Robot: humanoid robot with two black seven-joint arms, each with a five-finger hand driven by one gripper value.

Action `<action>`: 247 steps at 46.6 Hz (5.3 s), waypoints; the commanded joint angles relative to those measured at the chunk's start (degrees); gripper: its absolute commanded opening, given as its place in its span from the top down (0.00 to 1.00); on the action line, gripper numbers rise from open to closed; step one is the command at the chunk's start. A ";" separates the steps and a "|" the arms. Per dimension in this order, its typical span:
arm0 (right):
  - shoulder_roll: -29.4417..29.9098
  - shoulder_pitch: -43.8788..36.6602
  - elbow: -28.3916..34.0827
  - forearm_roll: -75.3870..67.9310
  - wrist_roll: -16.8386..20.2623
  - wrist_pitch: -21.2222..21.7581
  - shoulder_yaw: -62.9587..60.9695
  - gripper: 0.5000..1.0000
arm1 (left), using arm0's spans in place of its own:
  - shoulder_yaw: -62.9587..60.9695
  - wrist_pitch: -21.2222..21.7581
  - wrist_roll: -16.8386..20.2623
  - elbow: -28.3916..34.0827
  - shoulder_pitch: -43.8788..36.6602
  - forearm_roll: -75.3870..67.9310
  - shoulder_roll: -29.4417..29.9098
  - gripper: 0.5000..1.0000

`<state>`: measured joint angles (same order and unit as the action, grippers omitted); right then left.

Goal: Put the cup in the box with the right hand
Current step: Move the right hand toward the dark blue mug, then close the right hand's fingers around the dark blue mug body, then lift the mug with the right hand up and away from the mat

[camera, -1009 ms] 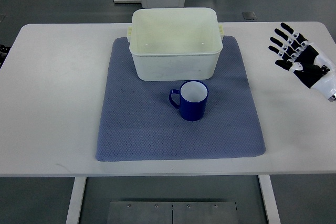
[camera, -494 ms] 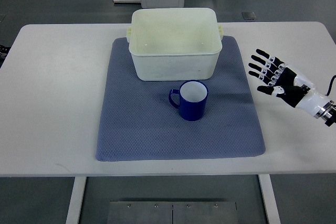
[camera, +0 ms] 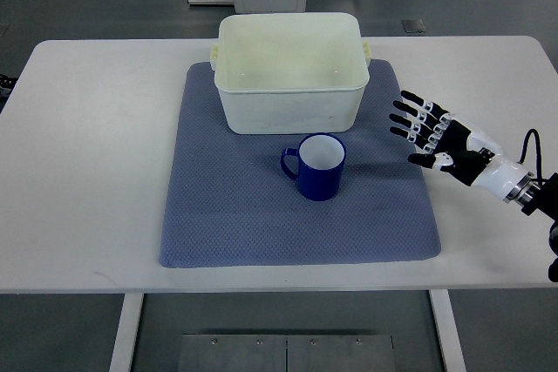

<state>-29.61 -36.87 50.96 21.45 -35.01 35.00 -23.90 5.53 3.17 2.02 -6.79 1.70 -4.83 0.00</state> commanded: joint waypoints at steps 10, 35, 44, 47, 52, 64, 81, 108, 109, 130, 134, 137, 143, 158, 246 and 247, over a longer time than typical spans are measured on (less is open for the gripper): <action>2.89 0.39 0.02 0.88 0.01 0.00 -0.18 0.00 | 0.01 0.00 0.00 0.03 0.06 0.00 0.00 0.00; 7.72 0.31 -0.51 2.11 0.01 -0.90 -0.36 0.00 | 0.01 0.00 0.00 -0.06 0.06 0.00 0.00 0.00; 8.69 0.13 -0.68 2.20 0.01 -3.89 -0.27 0.00 | 0.01 0.00 0.00 0.03 -0.03 0.00 0.00 0.00; 9.30 -0.04 -0.68 2.20 0.01 -4.94 -0.27 0.00 | 0.01 0.00 0.00 0.03 -0.03 0.00 0.00 0.00; 10.09 -0.13 -0.68 2.37 0.01 -6.17 -0.27 0.00 | 0.01 0.00 0.00 0.03 -0.03 0.00 0.00 0.00; 10.62 -0.13 -0.68 3.43 0.01 -6.35 -0.27 0.00 | 0.01 0.00 0.00 0.03 -0.03 0.00 0.00 0.00; 13.08 -0.05 -0.68 5.27 0.01 -8.54 -0.09 0.00 | 0.01 0.00 0.00 0.03 -0.03 0.00 0.00 0.00; 15.98 0.04 -1.30 6.42 0.01 -11.71 0.17 0.00 | 0.01 0.00 0.00 0.03 0.06 0.00 0.00 0.00; 16.07 0.13 -1.30 6.42 0.01 -11.71 0.17 0.00 | 0.01 0.00 0.00 0.03 0.06 0.00 0.00 0.00; 18.27 0.04 -3.85 6.42 0.01 -13.81 1.05 0.00 | 0.01 0.00 0.00 0.03 0.06 0.00 0.00 0.00; 18.36 0.04 -3.94 6.42 0.01 -14.79 1.14 0.00 | -0.08 0.00 0.00 0.03 -0.03 0.00 0.00 0.00; 18.62 0.04 -4.11 6.42 0.01 -14.87 1.14 0.00 | 0.01 0.00 0.00 0.03 0.06 0.00 0.00 0.00; 19.67 0.04 -4.90 6.42 0.01 -14.87 1.49 0.00 | 0.01 0.00 0.00 0.03 -0.03 0.00 0.00 0.00; 20.55 0.04 -5.96 6.42 0.01 -14.96 2.10 0.00 | 0.01 0.00 0.00 0.03 0.06 0.00 0.00 0.00; 14.41 -5.41 -4.12 6.15 0.01 -19.09 5.44 1.00 | 0.01 0.00 0.00 0.03 -0.03 0.00 0.00 0.00; 13.71 -5.41 -3.76 6.15 0.01 -19.09 5.44 1.00 | 0.01 0.00 0.00 0.03 0.06 0.00 0.00 0.00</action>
<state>-14.12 -42.26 46.18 27.59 -35.00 15.92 -18.53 5.52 3.16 2.03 -6.77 1.70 -4.83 0.00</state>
